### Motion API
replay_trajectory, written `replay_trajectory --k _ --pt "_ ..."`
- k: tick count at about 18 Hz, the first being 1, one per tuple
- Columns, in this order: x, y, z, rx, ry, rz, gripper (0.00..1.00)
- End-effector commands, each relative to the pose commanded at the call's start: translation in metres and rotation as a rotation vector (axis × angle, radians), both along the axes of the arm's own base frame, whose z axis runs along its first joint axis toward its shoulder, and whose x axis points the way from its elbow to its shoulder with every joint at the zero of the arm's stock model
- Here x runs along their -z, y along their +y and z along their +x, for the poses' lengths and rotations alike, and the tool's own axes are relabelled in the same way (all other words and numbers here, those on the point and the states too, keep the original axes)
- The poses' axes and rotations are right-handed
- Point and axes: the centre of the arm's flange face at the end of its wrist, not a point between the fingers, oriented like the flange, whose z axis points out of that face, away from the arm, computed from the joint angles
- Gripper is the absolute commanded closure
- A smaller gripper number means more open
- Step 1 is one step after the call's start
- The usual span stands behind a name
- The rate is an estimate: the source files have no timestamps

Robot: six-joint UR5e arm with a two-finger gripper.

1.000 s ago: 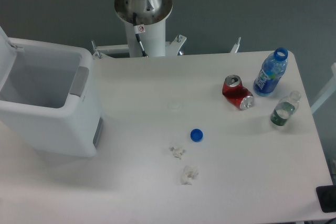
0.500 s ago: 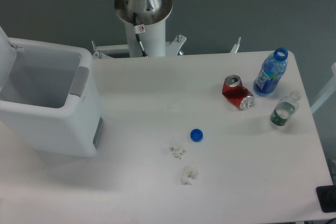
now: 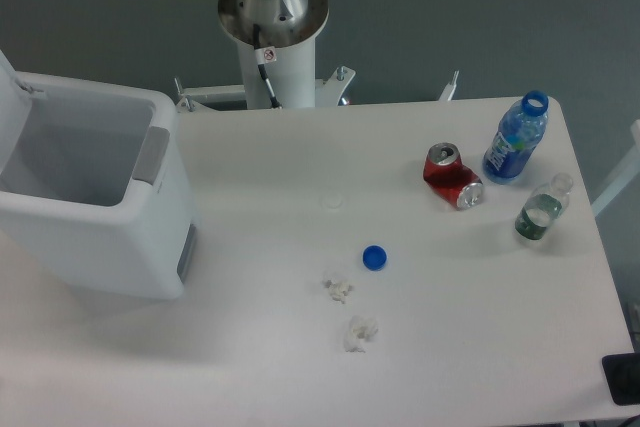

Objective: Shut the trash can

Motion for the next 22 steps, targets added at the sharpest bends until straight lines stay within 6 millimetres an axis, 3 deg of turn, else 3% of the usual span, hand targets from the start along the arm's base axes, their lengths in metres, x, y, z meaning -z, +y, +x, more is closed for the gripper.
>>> replay_trajectory --k 3,22 --pt "0.0082 0.0043 0.0155 0.011 0.041 -0.023 0.90" --pt "0.0111 -0.0002 0.0130 -0.052 0.179 -0.058 0.90"
